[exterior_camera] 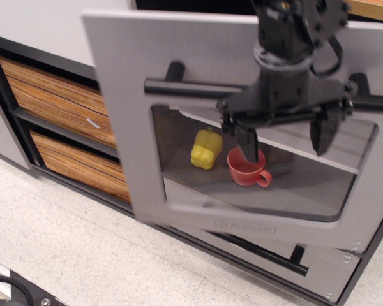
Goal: Close oven
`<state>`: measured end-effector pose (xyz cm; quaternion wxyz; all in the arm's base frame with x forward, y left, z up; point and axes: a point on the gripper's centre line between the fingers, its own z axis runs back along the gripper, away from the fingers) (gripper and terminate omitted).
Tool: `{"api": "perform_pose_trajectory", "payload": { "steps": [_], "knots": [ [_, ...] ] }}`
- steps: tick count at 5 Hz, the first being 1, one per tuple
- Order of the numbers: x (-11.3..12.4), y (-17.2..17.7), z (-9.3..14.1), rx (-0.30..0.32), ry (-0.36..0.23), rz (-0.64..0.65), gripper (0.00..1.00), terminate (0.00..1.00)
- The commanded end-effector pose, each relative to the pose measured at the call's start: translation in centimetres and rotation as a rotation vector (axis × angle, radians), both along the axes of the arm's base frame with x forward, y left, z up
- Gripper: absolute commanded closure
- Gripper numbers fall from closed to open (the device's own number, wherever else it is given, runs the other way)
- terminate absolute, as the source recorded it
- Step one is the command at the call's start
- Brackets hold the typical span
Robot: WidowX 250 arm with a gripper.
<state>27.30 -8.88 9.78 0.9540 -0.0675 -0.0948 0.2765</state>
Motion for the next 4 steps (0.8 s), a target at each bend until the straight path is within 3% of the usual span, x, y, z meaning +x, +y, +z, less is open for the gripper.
{"api": "perform_pose_trajectory", "payload": {
  "steps": [1,2,4],
  "knots": [
    [2.73,3.16,1.64,-0.007,-0.069,0.037,0.00,0.00],
    [2.96,3.64,2.23,-0.010,-0.100,0.045,0.00,0.00],
    [2.85,3.87,2.55,-0.027,-0.091,0.053,0.00,0.00]
  ]
}}
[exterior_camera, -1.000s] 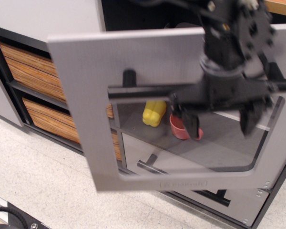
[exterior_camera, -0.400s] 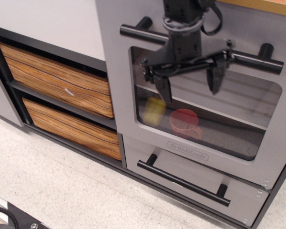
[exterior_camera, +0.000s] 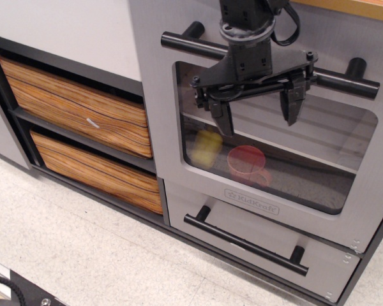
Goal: Close oven
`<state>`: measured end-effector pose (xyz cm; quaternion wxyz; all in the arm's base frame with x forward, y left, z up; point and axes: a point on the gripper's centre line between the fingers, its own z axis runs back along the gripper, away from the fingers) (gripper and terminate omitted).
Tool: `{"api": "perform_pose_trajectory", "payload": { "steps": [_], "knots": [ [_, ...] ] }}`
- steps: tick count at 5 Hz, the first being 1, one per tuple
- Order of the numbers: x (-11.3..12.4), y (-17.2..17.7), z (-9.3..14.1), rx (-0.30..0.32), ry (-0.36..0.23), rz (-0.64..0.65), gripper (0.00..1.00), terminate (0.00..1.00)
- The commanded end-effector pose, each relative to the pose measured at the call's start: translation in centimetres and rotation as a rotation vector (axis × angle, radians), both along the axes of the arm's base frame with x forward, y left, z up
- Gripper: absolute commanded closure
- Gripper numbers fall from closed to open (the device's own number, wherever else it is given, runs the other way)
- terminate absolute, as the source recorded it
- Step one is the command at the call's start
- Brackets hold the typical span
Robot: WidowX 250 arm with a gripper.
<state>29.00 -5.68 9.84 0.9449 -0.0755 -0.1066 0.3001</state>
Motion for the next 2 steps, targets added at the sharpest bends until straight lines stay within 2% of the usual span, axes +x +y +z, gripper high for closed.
{"api": "perform_pose_trajectory", "payload": {
  "steps": [1,2],
  "knots": [
    [1.16,0.66,2.49,-0.011,-0.066,0.003,0.00,0.00],
    [1.16,0.66,2.49,-0.011,-0.066,0.003,0.00,1.00]
  ]
}}
